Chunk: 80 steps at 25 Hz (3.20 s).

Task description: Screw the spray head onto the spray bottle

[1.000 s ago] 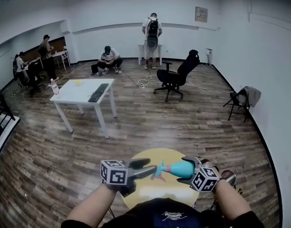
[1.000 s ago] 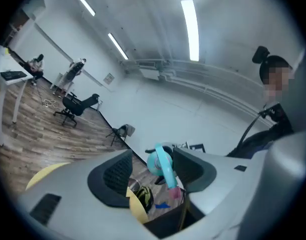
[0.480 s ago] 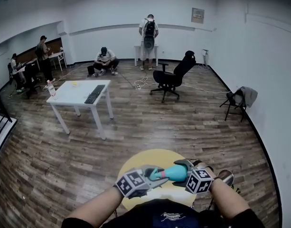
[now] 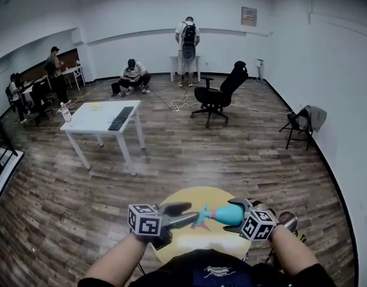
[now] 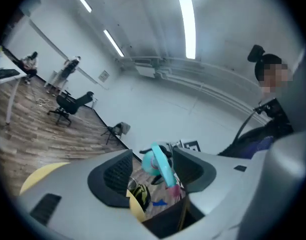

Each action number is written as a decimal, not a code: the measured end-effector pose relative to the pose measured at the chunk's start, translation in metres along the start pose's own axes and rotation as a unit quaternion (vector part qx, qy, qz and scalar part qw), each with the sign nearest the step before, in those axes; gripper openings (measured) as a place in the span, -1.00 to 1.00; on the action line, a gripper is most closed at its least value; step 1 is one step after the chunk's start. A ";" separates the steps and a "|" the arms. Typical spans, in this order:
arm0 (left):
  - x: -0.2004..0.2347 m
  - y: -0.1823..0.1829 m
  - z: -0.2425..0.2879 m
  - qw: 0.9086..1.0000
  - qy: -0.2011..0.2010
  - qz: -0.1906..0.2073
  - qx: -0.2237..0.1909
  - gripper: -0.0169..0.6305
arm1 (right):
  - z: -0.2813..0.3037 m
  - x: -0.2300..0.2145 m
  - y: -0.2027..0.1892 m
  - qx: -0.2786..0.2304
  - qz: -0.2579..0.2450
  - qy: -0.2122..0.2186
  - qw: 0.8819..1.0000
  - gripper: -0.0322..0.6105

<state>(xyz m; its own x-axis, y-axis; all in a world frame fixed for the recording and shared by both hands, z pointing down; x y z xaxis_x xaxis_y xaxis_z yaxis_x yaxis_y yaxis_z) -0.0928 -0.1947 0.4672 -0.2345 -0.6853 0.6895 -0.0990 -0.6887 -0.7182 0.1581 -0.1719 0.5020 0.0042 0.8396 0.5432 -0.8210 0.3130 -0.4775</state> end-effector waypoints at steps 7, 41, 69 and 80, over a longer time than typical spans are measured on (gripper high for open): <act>-0.041 -0.024 0.052 0.961 0.039 0.241 0.131 -0.39 | 0.007 0.007 0.021 0.010 -0.061 0.038 0.997 0.47; -0.016 -0.014 0.034 0.995 0.020 0.092 0.009 -0.21 | 0.008 0.004 0.004 -0.023 -0.013 0.041 0.999 0.46; -0.025 0.005 0.045 0.992 -0.081 0.063 0.075 0.23 | 0.006 -0.004 0.003 0.102 -0.077 -0.005 0.992 0.45; -0.028 -0.008 0.061 0.988 -0.026 0.088 0.123 0.09 | 0.010 -0.001 0.008 0.140 -0.096 -0.004 0.986 0.45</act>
<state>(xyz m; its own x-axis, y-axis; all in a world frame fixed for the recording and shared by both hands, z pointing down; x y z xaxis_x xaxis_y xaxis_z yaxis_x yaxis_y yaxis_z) -0.0264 -0.1843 0.4594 -0.1773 -0.8069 0.5635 0.1786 -0.5894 -0.7879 0.1456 -0.1746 0.5048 0.1716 0.7724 0.6116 -0.9305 0.3310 -0.1570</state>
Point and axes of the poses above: the fingertips, and each gripper's own axes: z forward along the fingers, x to its left, y out of its top, the point moved 10 cm from there along -z, backward along the fingers, and after that the axes turned 12 degrees about -z, right-handed, at the moved point
